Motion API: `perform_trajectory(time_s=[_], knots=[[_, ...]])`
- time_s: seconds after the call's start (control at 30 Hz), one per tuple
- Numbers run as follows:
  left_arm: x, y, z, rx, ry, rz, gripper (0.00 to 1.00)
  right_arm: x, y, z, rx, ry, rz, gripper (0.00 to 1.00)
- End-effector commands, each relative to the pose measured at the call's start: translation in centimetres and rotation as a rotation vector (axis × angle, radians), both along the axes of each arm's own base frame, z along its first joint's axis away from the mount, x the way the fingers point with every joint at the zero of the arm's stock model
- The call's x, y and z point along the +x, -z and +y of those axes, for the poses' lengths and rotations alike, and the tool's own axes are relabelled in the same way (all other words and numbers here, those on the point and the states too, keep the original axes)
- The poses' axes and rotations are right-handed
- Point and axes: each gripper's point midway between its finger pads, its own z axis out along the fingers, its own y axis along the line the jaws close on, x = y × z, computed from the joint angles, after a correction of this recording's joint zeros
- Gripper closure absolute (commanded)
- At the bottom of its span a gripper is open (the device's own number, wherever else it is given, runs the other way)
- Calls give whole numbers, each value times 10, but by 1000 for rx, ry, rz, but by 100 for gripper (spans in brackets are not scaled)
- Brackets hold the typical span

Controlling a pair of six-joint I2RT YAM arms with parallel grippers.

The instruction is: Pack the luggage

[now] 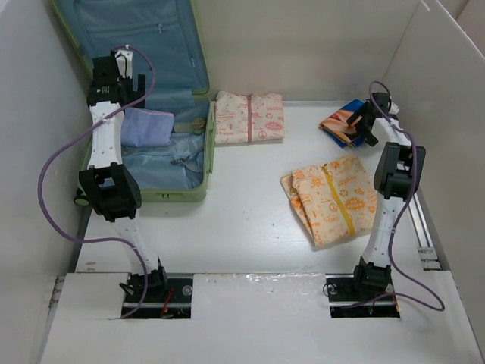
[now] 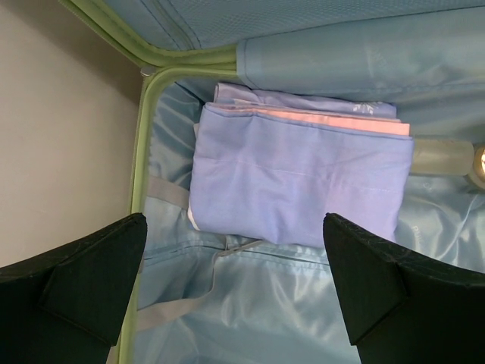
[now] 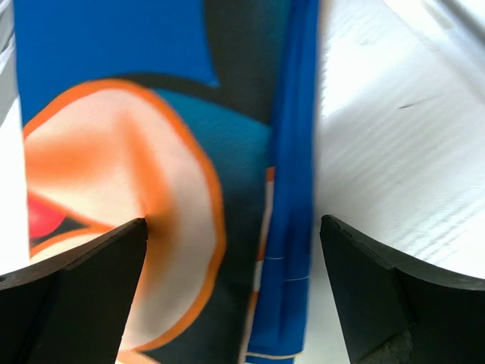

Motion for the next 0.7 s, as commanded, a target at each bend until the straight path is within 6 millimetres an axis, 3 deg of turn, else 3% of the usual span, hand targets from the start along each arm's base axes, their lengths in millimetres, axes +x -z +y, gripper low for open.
perform_trajectory(time_s=[0.0, 0.13, 0.17, 0.4, 0.53, 0.6, 0.63, 0.67], knots=[[4, -33, 1, 0, -1, -84, 0, -1, 11, 4, 95, -31, 23, 0], [5, -36, 5, 12, -18, -91, 0, 7, 26, 9, 172, -37, 6, 9], [4, -41, 5, 14, -18, -100, 0, 2, 38, 14, 197, -34, 17, 25], [-6, -44, 3, 21, -14, -95, 0, 27, 26, 28, 298, -97, -138, 100], [-10, -47, -7, -5, 31, -98, 0, 52, -11, 43, 282, -286, -284, 100], [-12, -41, -25, -49, 102, -73, 2, 61, -36, 50, 232, -363, -336, 100], [-14, -47, -29, -57, 121, -87, 4, 64, -49, 55, 202, -396, -355, 100], [-15, -47, -48, -60, 170, -84, 4, 64, -65, 54, 161, -424, -377, 100]])
